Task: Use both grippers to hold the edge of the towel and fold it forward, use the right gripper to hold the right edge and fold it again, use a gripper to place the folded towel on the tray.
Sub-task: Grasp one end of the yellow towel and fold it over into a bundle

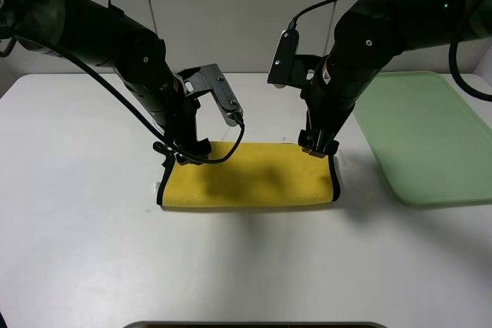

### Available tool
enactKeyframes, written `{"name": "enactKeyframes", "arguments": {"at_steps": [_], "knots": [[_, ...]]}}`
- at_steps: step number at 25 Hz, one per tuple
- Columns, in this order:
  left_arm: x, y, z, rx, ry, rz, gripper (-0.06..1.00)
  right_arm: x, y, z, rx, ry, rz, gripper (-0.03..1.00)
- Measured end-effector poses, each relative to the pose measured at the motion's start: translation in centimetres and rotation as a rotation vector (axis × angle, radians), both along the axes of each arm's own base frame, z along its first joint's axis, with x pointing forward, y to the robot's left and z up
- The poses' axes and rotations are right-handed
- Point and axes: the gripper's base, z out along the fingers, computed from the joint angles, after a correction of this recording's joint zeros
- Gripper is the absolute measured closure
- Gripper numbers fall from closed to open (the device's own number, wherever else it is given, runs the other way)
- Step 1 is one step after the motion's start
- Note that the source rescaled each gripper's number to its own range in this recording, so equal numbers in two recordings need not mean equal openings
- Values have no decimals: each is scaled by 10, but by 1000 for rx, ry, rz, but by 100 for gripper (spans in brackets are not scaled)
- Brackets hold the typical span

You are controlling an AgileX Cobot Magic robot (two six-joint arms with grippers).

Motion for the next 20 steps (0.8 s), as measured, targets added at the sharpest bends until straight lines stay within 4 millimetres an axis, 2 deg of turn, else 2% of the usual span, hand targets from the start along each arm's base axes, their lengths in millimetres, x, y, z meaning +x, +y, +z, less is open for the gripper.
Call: {"name": "enactKeyframes", "arguments": {"at_steps": [9,11,13,20], "knots": [[0,0,0,5,6,1,-6,-1,-1,0,-8,5,-4,-3],[-4,3,5,23,25,7,-6,-2,-3,2,-19,15,-16,-3],[-8,7,16,39,40,15,-6,-4,-4,7,-3,12,-51,-3],[-30,24,75,37,30,73,-6,-17,-13,43,119,3,-244,-3]]}}
